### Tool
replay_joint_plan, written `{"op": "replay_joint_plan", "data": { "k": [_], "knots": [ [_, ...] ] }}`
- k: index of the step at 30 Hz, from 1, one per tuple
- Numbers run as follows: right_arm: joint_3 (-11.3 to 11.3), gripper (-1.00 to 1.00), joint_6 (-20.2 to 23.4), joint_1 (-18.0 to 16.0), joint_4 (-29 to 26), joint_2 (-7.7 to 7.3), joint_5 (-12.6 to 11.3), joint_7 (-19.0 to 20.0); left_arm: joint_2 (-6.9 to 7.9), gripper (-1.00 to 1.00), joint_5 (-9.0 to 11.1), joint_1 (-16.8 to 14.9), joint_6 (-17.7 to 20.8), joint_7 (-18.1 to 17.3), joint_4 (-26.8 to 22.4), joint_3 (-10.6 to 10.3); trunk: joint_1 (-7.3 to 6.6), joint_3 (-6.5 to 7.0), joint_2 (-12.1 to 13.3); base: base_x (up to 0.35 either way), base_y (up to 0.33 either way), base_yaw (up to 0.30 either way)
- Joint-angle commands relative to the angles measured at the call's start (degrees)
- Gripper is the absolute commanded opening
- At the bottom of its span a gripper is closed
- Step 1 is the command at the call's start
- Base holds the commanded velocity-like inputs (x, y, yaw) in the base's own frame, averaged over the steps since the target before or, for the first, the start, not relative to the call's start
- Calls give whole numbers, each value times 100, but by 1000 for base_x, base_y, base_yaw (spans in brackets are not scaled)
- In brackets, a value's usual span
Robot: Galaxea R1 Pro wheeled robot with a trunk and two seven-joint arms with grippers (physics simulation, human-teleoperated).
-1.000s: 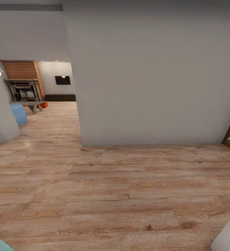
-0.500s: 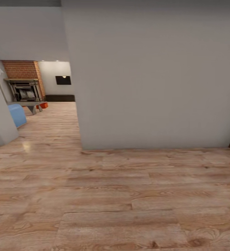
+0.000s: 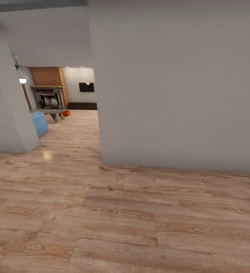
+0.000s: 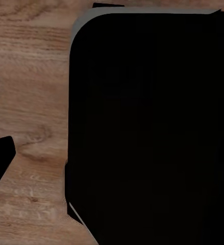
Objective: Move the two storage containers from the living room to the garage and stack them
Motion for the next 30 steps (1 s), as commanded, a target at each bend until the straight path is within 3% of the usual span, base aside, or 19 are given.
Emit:
{"op": "replay_joint_plan", "data": {
  "k": [1,10,30],
  "knots": [
    [48,100,-26,-5,15,3,-50,4,0,100,41,-1,-12,1,-1,0,3,-5,-2,325,0,269],
    [48,100,-26,-5,15,-4,-50,8,0,100,41,-1,-12,-5,-1,0,3,-5,-2,325,0,226],
    [61,100,-139,-5,15,26,-37,12,0,100,41,-1,-16,-3,-1,0,3,-5,-2,325,0,7]
  ]
}}
